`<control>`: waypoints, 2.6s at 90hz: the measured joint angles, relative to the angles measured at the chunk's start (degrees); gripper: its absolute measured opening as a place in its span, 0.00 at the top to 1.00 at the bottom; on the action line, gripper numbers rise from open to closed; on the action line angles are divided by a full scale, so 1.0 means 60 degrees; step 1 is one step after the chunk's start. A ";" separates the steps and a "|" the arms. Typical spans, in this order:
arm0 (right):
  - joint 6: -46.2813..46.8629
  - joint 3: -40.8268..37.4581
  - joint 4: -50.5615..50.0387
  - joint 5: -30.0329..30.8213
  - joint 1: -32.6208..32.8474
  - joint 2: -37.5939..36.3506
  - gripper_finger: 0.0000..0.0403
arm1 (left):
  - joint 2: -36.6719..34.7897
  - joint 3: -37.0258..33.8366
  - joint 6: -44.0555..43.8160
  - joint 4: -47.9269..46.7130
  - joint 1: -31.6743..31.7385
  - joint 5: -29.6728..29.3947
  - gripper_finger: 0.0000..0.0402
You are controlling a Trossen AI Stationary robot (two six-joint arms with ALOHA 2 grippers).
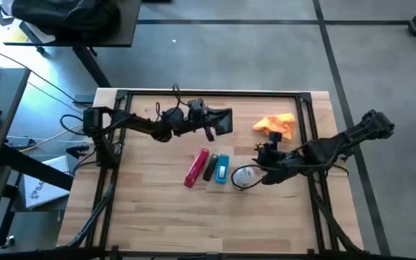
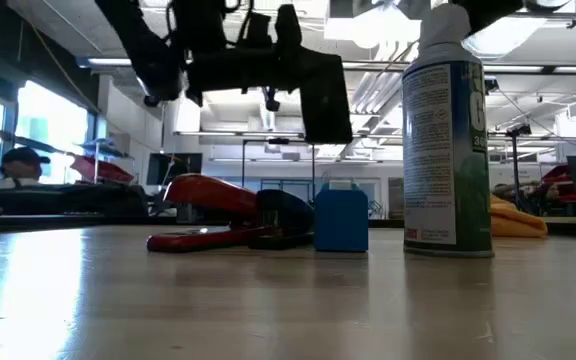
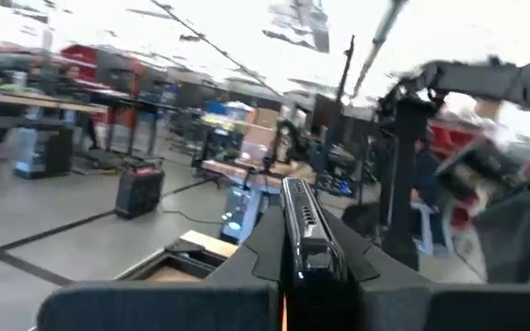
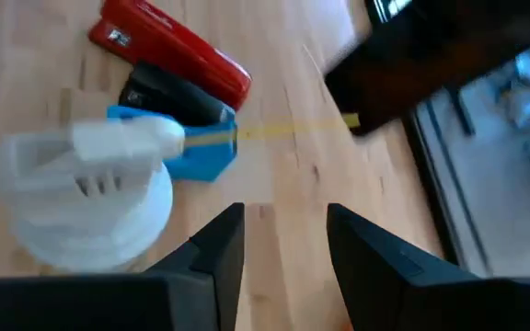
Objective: Apply microfiber cloth
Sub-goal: Spray the black cellphone using the white spray bottle
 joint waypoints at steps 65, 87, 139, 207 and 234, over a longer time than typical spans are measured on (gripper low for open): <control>-0.3341 -0.1174 0.3552 -0.7345 -0.3386 -0.2436 0.88 | 0.1463 0.1834 -0.0538 -0.0009 0.0243 0.0564 0.97; -0.2433 -0.3979 0.7518 -0.9441 -0.4338 -0.2503 0.98 | 0.1456 0.1834 -0.0824 0.0078 0.0174 0.0550 0.97; -0.2502 -0.4823 0.9063 -0.9970 -0.3885 -0.2069 1.00 | 0.1120 0.1828 -0.0859 -0.0914 -0.0788 -0.1724 0.97; -0.3511 -0.4254 0.8178 -1.0021 -0.4099 -0.1943 1.00 | -0.0452 0.0216 -0.0790 -0.1733 -0.1581 -0.3276 0.98; -0.3511 -0.4233 0.7741 -1.0472 -0.4374 -0.1943 1.00 | -0.0457 0.0177 -0.0755 -0.1014 -0.1609 -0.3410 0.98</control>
